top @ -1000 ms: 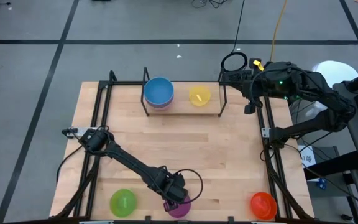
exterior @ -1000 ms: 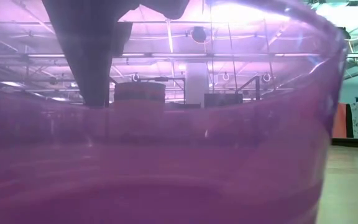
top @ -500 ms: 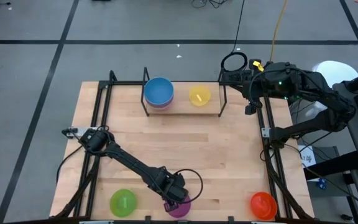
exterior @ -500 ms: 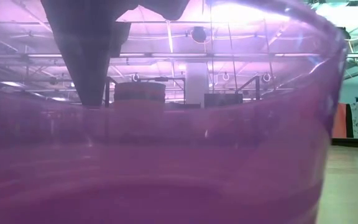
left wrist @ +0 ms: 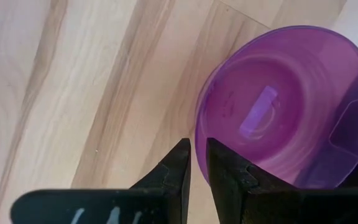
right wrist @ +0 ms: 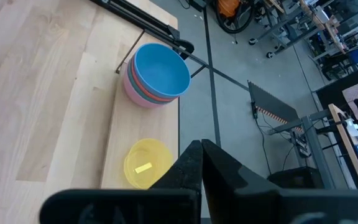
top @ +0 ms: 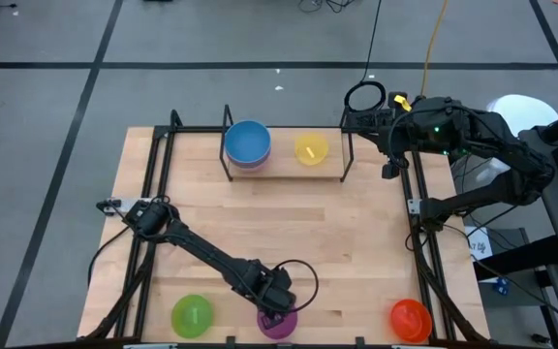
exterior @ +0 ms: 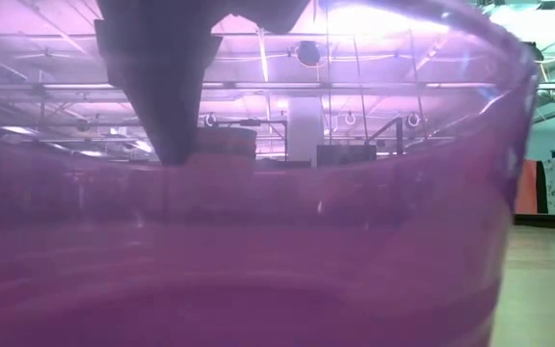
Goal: Place and stack bowls onto a shelf
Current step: Stack the purple bowl on top of the yellow bowl on the shelf
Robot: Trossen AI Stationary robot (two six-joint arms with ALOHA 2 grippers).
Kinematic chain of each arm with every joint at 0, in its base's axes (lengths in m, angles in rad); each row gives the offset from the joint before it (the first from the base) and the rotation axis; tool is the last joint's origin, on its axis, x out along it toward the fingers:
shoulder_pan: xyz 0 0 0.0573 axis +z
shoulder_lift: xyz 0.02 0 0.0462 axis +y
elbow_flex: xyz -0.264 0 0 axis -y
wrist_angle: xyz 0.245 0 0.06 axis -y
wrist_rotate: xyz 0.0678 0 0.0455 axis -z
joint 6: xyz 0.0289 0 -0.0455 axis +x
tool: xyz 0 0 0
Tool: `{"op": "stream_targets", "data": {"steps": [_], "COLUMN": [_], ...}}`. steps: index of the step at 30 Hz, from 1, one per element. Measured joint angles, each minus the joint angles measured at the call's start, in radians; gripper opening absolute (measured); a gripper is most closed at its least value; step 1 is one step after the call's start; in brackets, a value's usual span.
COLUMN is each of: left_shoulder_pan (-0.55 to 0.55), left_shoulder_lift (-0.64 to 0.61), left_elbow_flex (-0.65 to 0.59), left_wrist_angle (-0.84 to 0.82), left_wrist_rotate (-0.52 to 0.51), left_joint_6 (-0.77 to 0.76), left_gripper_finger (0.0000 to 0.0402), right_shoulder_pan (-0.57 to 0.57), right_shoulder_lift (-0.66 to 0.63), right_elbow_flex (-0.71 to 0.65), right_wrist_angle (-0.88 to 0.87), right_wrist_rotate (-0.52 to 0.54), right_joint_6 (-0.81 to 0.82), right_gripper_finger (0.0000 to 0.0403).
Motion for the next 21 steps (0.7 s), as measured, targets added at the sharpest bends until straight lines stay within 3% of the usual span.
{"op": "stream_targets", "data": {"steps": [21], "left_shoulder_pan": [0.0], "left_shoulder_lift": [0.027], "left_elbow_flex": [0.0], "left_wrist_angle": [0.003], "left_wrist_rotate": [-0.011], "left_joint_6": [0.037], "left_gripper_finger": [0.0056], "right_shoulder_pan": [0.0], "right_shoulder_lift": [0.0], "right_elbow_flex": [0.0], "right_wrist_angle": [-0.007], "right_wrist_rotate": [0.0], "right_joint_6": [0.0], "right_gripper_finger": [0.0]}}
